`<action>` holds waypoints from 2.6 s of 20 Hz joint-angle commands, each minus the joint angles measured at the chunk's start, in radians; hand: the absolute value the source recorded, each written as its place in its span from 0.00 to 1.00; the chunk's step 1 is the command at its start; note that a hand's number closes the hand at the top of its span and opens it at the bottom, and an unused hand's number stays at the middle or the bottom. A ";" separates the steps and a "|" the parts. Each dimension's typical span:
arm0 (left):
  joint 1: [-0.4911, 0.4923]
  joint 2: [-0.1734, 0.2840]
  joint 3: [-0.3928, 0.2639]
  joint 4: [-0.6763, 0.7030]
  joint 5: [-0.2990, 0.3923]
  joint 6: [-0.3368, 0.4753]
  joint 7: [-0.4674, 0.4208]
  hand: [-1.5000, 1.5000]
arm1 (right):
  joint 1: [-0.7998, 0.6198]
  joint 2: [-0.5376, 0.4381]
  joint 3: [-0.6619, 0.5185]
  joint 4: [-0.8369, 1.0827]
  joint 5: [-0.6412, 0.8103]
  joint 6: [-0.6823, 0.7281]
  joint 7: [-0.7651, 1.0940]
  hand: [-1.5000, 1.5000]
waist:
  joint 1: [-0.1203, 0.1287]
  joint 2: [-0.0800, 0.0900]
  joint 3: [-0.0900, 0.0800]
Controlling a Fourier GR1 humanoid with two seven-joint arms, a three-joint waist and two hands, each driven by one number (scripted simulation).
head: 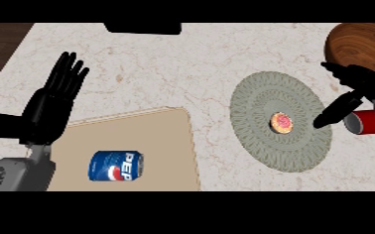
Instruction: Pick the cupcake from the placemat and place it in the bowl
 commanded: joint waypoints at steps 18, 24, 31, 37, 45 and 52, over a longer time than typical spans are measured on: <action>0.115 -0.019 0.067 -0.116 -0.028 -0.039 0.027 0.50 | -0.131 0.164 -0.024 -0.040 -0.130 0.205 0.386 0.00 | -0.042 -0.013 0.005; 0.016 -0.028 0.116 -0.017 -0.018 -0.060 0.049 0.50 | -0.053 0.217 0.014 -0.130 0.046 0.084 0.344 0.00 | -0.047 -0.010 0.005; 0.026 -0.040 0.153 0.067 -0.065 -0.130 -0.016 0.50 | 0.056 0.239 -0.038 -0.216 0.166 0.109 0.299 0.00 | -0.050 -0.009 0.005; 0.043 -0.147 0.084 -0.018 -0.139 -0.051 0.021 0.50 | 0.030 0.305 -0.093 -0.071 0.231 0.193 0.223 0.00 | -0.043 -0.008 0.005; 0.008 -0.108 0.157 -0.066 -0.107 -0.087 0.120 0.50 | 0.058 0.429 -0.081 0.035 0.369 0.163 0.164 0.00 | -0.042 -0.008 0.005; 0.049 -0.114 0.182 -0.051 -0.128 -0.135 0.081 0.50 | 0.002 0.413 -0.104 0.101 0.431 0.274 0.060 1.00 | -0.039 -0.007 0.005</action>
